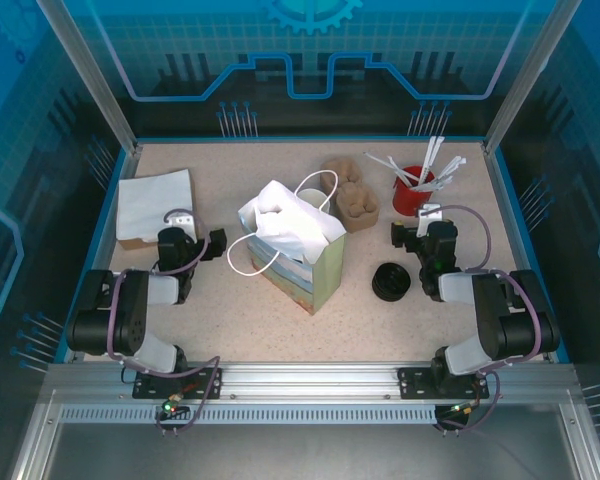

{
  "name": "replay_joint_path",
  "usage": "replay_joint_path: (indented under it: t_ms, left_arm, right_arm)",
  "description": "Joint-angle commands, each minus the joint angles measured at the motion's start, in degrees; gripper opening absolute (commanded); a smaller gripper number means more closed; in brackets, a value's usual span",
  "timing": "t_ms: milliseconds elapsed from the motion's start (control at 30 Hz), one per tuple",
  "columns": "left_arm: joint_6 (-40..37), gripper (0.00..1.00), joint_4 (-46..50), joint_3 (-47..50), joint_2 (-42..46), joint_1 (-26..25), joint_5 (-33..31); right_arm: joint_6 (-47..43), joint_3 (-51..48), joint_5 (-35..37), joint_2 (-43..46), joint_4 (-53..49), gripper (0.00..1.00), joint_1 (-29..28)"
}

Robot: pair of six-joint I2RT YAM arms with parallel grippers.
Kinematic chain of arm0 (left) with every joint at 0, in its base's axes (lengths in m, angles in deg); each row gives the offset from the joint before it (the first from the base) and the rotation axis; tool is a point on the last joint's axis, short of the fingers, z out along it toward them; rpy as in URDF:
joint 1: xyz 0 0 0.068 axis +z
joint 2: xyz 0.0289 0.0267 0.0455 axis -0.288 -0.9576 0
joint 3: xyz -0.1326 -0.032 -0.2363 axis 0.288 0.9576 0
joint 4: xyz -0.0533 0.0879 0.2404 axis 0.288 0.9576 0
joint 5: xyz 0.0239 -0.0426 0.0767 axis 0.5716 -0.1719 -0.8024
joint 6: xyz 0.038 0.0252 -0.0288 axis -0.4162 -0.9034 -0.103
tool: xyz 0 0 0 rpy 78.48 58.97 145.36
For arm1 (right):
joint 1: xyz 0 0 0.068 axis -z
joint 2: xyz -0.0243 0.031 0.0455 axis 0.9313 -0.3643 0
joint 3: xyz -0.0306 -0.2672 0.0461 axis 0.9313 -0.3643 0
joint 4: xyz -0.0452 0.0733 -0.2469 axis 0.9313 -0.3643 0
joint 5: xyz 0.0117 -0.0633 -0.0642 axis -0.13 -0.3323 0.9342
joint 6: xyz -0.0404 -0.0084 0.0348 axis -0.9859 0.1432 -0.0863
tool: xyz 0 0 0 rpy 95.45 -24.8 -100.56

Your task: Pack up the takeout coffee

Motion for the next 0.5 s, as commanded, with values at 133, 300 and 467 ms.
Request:
replay_joint_path:
  t_ms: [133, 300, 467]
  left_arm:
    - [-2.4, 0.99, -2.1, -2.3, 0.0, -2.1, -1.7]
    - [-2.5, 0.99, -2.0, -2.4, 0.1, -2.2, -1.9]
    - [-2.6, 0.99, -1.9, -2.4, 0.0, -2.3, -2.0]
  right_arm:
    - [-0.9, 0.5, 1.3, -0.7, 1.7, 1.00, -1.0]
    - [-0.9, 0.6, 1.2, -0.7, 1.5, 1.00, -1.1]
    - [-1.0, 0.5, 1.1, -0.6, 1.5, 1.00, -0.9]
